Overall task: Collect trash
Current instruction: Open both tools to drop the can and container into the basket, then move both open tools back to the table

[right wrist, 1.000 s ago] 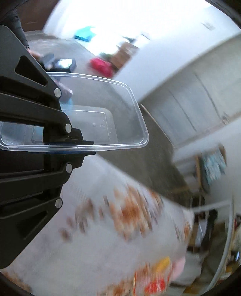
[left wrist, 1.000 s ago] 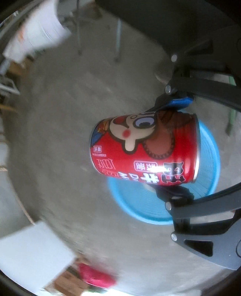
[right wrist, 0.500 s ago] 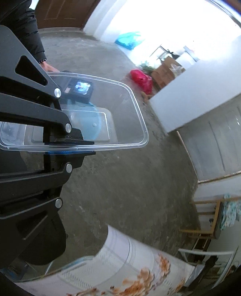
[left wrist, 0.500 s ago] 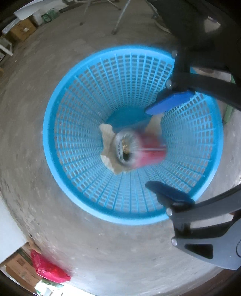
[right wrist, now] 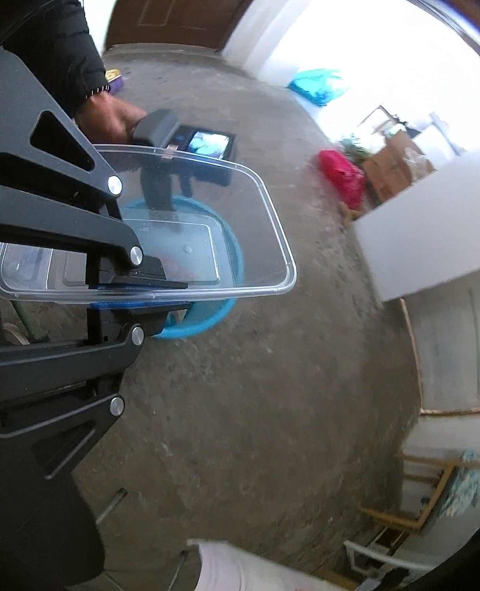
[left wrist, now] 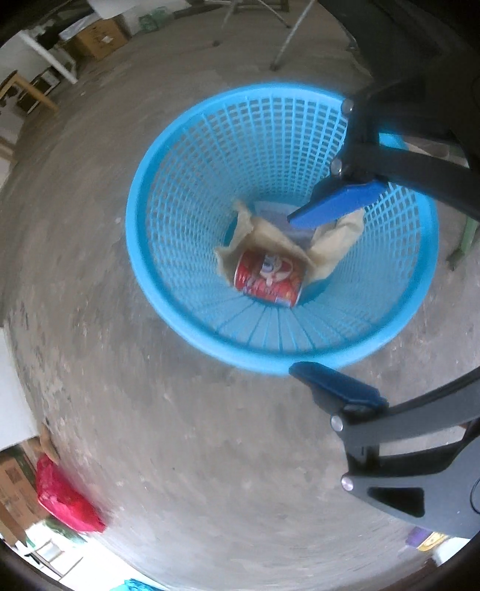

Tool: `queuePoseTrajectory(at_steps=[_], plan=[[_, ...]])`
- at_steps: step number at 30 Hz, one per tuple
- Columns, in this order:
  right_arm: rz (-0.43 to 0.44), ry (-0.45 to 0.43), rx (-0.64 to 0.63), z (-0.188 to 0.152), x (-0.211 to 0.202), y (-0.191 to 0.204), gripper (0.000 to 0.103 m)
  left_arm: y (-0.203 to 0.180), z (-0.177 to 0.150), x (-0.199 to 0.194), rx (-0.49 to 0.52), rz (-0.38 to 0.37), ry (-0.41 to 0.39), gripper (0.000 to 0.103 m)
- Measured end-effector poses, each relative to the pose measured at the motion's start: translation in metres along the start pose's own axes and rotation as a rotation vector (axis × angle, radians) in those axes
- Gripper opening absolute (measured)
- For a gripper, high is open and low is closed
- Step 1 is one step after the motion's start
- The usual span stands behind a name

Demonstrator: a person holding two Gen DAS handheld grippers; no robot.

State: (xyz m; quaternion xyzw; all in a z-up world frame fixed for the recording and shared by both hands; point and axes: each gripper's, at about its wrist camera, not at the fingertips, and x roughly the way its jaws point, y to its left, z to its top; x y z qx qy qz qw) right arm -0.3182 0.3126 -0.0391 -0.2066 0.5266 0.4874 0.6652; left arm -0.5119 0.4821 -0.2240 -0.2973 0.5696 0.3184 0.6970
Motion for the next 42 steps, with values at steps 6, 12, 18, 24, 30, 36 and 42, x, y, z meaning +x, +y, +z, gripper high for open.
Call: queuePoseTrajectory(at_steps=[6,12,18,24,30,36,42], plan=[[-0.025,0.047,-0.035,0.003,0.055,0.021,0.005,0.026,0.001,-0.005,-0.053,0.005,-0.016,0.071],[-0.035,0.071,-0.059,-0.005,0.103,0.029,0.041,0.047,-0.002,-0.011,-0.096,0.001,-0.029,0.071],[-0.068,0.057,-0.143,-0.009,0.110,0.039,0.076,0.040,-0.003,-0.015,-0.083,-0.009,-0.047,0.071],[-0.126,0.007,-0.114,-0.010,0.097,0.030,0.077,0.009,0.003,-0.043,-0.010,-0.025,-0.115,0.071],[-0.173,-0.048,-0.031,-0.009,0.079,0.012,0.086,-0.033,0.008,-0.076,0.091,-0.007,-0.195,0.076],[-0.196,-0.162,0.037,-0.011,0.044,-0.001,0.091,-0.065,0.008,-0.108,0.153,0.005,-0.254,0.076],[-0.192,-0.242,0.083,-0.015,0.005,-0.011,0.094,-0.092,0.011,-0.144,0.208,0.006,-0.319,0.076]])
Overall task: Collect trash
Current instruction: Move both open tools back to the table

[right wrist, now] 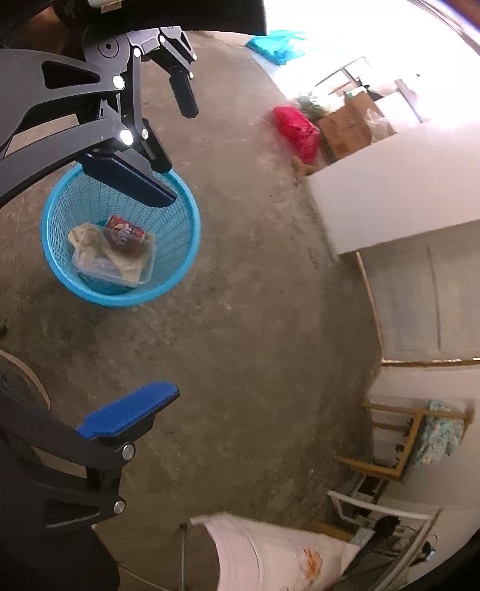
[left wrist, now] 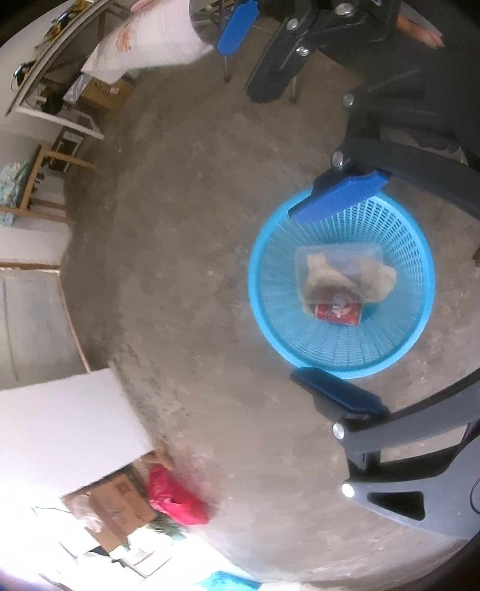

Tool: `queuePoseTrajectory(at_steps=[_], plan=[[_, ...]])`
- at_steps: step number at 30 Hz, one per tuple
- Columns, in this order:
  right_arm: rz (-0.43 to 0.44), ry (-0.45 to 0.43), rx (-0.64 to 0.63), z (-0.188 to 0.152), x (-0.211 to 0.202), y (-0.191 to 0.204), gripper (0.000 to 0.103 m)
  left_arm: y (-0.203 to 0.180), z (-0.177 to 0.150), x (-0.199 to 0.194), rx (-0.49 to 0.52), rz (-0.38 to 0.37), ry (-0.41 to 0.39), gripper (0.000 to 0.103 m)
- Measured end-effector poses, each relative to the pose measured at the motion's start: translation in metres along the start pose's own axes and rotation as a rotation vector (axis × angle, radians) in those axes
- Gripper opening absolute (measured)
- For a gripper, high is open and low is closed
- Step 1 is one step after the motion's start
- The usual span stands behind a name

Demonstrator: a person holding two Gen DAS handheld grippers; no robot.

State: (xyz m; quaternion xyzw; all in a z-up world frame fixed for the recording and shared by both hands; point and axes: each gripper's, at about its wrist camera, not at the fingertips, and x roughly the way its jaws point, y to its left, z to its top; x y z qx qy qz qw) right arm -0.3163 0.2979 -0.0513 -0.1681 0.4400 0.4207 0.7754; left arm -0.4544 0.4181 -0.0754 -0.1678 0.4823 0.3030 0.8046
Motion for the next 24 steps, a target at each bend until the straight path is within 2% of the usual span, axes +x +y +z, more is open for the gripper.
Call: queuePoseTrajectory(at_steps=[4,10,18,24], plan=[[-0.019,-0.044,-0.018,0.008,-0.030,-0.010,0.097,-0.021,0.013,-0.022,0.037,-0.010,-0.038,0.076],[-0.049,-0.140,0.071,0.027,-0.089,-0.066,0.097,-0.060,0.037,-0.051,0.106,-0.033,-0.094,0.076],[-0.182,-0.248,0.152,0.047,-0.170,-0.173,0.097,-0.145,0.079,-0.089,0.286,-0.056,-0.191,0.081],[-0.315,-0.309,0.228,0.047,-0.225,-0.263,0.097,-0.222,0.103,-0.106,0.417,-0.112,-0.243,0.081]])
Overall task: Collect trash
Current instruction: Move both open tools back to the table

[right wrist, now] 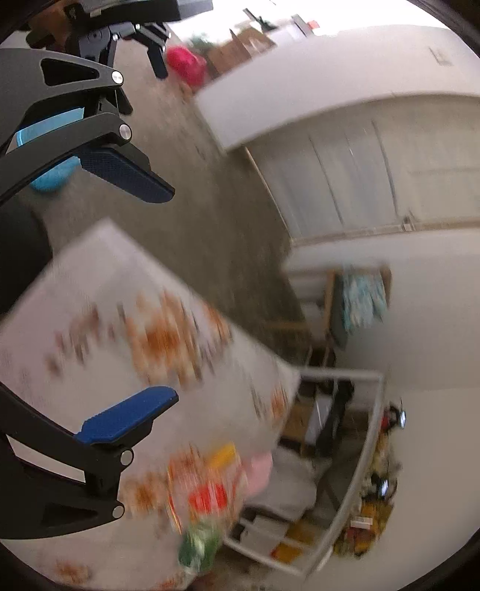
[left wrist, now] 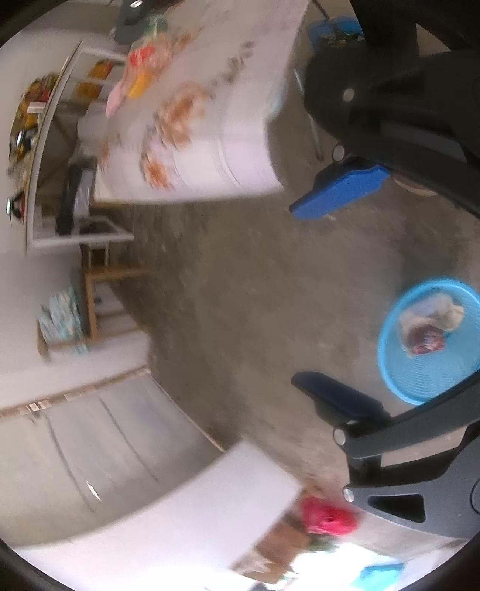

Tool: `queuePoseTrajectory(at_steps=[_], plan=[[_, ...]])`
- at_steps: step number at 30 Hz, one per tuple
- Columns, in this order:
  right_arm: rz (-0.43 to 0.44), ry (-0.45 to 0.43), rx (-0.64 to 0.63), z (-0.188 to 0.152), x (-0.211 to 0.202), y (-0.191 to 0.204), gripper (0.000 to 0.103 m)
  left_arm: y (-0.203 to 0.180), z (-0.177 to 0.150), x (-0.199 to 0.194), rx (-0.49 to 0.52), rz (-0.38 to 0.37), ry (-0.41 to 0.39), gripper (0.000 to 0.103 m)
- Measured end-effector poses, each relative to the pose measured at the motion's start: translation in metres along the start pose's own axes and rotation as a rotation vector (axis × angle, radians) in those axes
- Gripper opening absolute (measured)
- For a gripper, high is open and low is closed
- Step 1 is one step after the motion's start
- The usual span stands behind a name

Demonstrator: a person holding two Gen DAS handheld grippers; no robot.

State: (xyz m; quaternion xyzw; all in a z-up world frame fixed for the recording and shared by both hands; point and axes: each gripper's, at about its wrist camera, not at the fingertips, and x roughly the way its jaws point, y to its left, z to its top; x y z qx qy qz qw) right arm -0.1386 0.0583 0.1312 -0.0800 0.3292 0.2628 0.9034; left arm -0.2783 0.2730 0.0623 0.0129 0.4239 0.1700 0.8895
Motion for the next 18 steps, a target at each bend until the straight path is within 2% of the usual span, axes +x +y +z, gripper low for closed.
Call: queuePoseTrajectory(at_steps=[5,11,14,18], plan=[[-0.121,-0.041,0.088,0.016,-0.009,-0.083,0.097,-0.058,0.045,0.003,0.105,-0.055,-0.046,0.081],[-0.283,-0.043,0.201,0.019,-0.008,-0.192,0.097,-0.135,0.096,0.008,0.212,-0.136,-0.102,0.081],[-0.349,-0.006,0.270,0.008,0.001,-0.242,0.097,-0.173,0.126,0.013,0.234,-0.224,-0.121,0.083],[-0.414,0.062,0.309,-0.013,0.016,-0.282,0.097,-0.228,0.166,0.027,0.262,-0.355,-0.133,0.083]])
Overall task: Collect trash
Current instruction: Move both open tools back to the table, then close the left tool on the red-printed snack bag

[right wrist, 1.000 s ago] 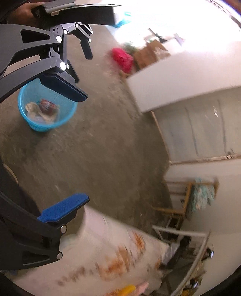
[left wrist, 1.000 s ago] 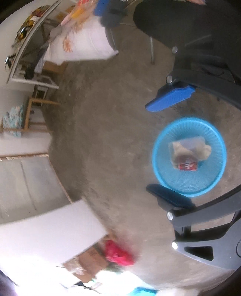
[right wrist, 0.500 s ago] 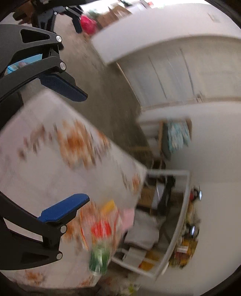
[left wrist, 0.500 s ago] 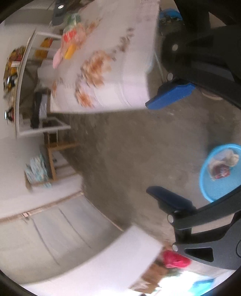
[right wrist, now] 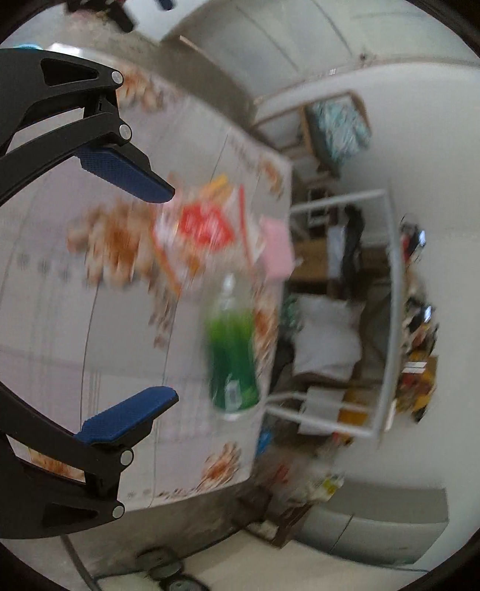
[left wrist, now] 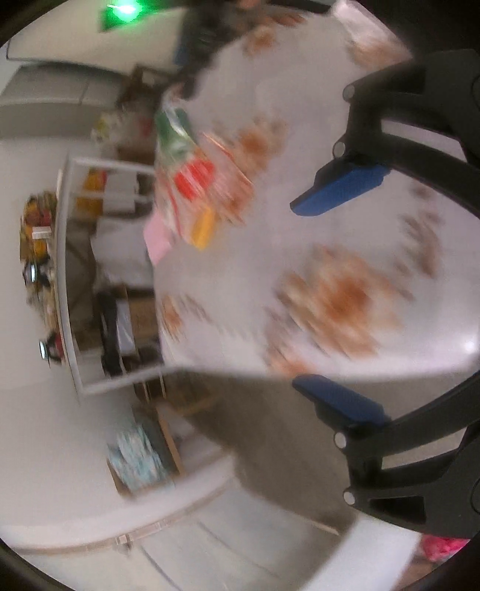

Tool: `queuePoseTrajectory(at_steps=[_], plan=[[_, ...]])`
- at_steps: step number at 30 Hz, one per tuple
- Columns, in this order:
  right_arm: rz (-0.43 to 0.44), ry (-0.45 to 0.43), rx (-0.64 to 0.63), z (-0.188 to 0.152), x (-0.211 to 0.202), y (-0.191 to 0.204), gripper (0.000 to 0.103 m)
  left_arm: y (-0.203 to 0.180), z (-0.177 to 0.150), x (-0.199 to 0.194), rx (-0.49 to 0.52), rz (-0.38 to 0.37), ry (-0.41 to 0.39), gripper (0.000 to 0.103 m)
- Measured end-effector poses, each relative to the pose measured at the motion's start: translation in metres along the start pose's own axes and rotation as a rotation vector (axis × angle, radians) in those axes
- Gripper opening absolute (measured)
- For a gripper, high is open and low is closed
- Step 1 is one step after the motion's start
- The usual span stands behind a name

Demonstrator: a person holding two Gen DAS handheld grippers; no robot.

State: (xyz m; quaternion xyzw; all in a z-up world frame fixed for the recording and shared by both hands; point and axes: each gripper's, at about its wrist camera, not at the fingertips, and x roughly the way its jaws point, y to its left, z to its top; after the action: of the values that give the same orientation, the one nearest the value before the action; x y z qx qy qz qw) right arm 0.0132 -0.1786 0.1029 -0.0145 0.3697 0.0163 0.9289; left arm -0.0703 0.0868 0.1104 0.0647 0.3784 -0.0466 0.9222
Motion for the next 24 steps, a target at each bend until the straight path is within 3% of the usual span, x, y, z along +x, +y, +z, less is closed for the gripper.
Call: queuePoseTrajectory(at_steps=[5,8,11,15,19,21,23,24], plan=[[-0.022,0.063,0.045,-0.012,0.025,-0.032,0.097,-0.036,0.053,0.066,0.004,-0.160,0.012,0.083],[-0.020,0.073,0.072,-0.015,0.029,-0.044,0.097,-0.074,0.071,0.100,0.120,-0.278,-0.004,0.084],[-0.019,0.088,0.086,-0.017,0.034,-0.052,0.097,-0.105,0.084,0.132,0.213,-0.302,-0.004,0.085],[-0.013,0.107,0.101,-0.019,0.038,-0.056,0.097,-0.125,0.100,0.169,0.252,-0.332,0.032,0.085],[-0.012,0.109,0.107,-0.018,0.039,-0.058,0.097,-0.134,0.101,0.198,0.310,-0.349,0.113,0.085],[-0.006,0.106,0.119,-0.018,0.039,-0.060,0.097,-0.137,0.095,0.204,0.345,-0.330,0.125,0.078],[-0.004,0.101,0.125,-0.017,0.039,-0.061,0.097,-0.137,0.091,0.200,0.357,-0.330,0.101,0.055],[-0.003,0.099,0.127,-0.017,0.038,-0.062,0.097,-0.136,0.090,0.197,0.353,-0.336,0.093,0.050]])
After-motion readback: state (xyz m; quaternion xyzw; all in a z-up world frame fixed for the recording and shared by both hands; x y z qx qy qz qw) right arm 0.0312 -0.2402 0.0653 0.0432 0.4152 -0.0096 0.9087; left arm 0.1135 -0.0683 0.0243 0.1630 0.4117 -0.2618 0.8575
